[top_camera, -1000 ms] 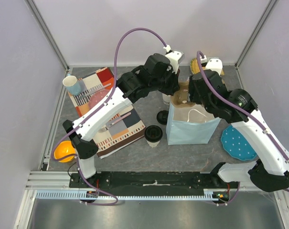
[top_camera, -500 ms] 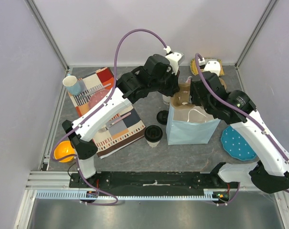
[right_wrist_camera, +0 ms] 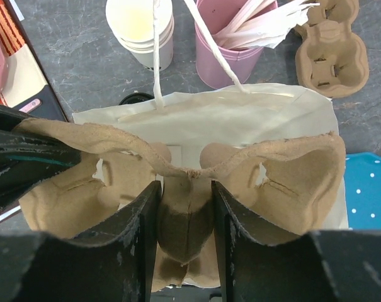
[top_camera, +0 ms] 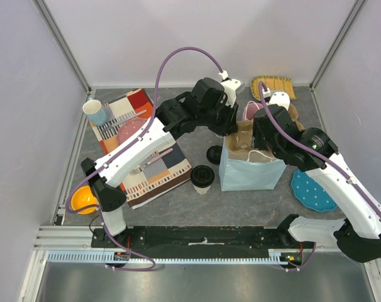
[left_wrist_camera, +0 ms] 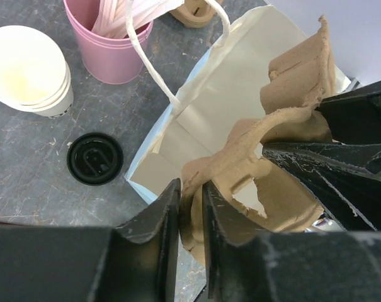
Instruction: Pack the takeout coffee
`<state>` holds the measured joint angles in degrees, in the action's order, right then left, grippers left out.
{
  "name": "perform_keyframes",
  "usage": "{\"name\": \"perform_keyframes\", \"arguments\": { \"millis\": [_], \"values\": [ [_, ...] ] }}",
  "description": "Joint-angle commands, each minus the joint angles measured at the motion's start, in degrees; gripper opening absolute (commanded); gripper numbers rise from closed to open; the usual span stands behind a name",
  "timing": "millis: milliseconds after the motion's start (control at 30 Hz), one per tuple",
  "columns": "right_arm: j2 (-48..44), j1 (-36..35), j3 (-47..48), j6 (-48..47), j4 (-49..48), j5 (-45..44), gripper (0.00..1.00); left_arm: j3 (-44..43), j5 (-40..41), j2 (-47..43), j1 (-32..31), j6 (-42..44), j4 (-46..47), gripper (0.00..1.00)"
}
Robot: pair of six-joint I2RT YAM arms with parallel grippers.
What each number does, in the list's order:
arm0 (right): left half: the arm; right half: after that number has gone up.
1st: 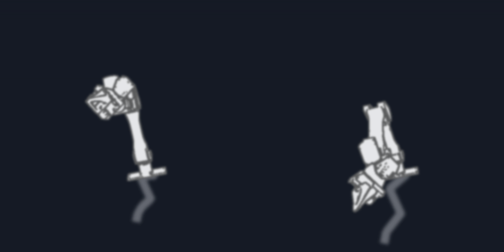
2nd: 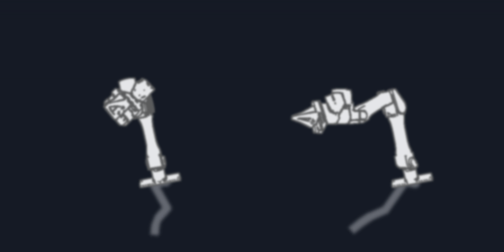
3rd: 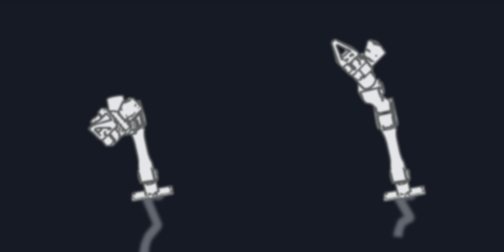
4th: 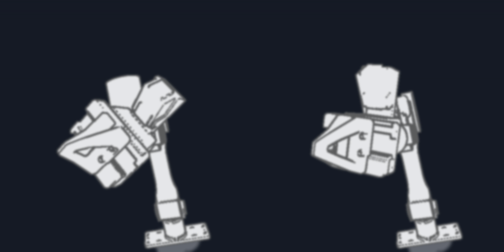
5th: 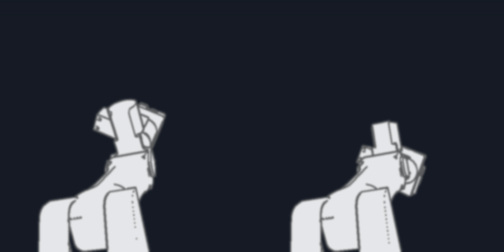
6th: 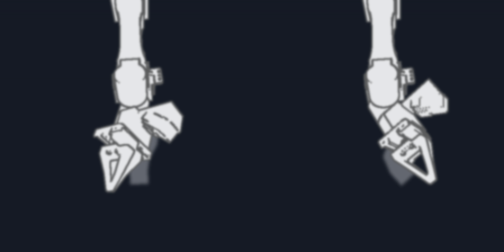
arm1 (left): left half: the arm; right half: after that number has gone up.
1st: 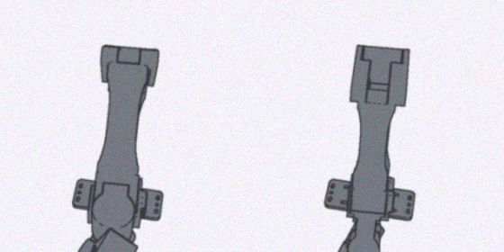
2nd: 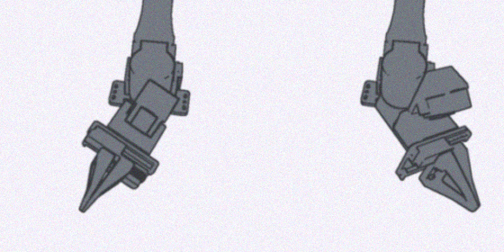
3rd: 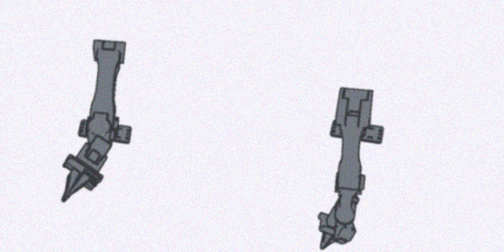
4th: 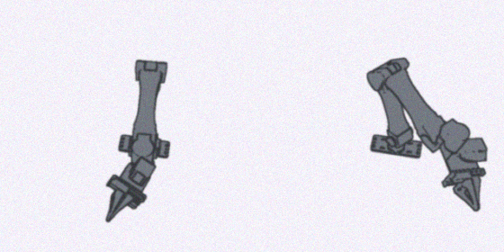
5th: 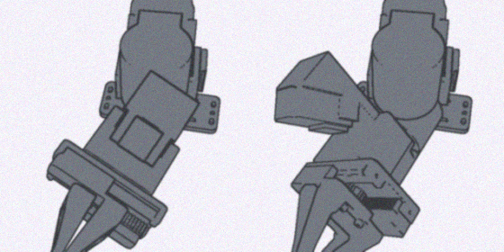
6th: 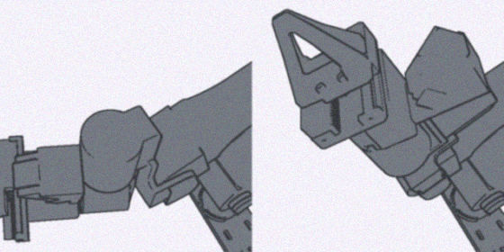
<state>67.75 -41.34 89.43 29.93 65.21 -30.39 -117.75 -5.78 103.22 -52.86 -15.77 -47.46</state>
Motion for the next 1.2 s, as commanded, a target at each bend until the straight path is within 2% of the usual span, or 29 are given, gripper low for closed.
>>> {"name": "perform_keyframes", "arguments": {
  "millis": [0,267,600,867,1167],
  "values": [
    [-1.48,0.21,-0.48,0.83,1.14,-0.46,0.44,-0.28,-2.13,-2.67,-0.14,1.18,1.50,0.31],
    [-1.21,0.21,-3.82,1.53,3.08,-0.11,0.43,1.21,-1.60,-3.02,-0.14,3.02,1.06,0.38],
    [-0.78,0.39,-5.40,1.44,3.17,-0.02,0.43,-1.51,0.15,-3.11,-0.22,8.91,1.14,0.56],
    [-1.21,1.61,-9.18,-0.40,0.45,4.02,0.42,0.60,2.53,-0.40,1.27,13.04,2.20,0.50],
    [-1.74,3.28,-12.70,-1.10,-3.60,8.59,0.41,2.61,-1.77,2.25,2.15,19.63,2.81,0.48]
  ]
}}
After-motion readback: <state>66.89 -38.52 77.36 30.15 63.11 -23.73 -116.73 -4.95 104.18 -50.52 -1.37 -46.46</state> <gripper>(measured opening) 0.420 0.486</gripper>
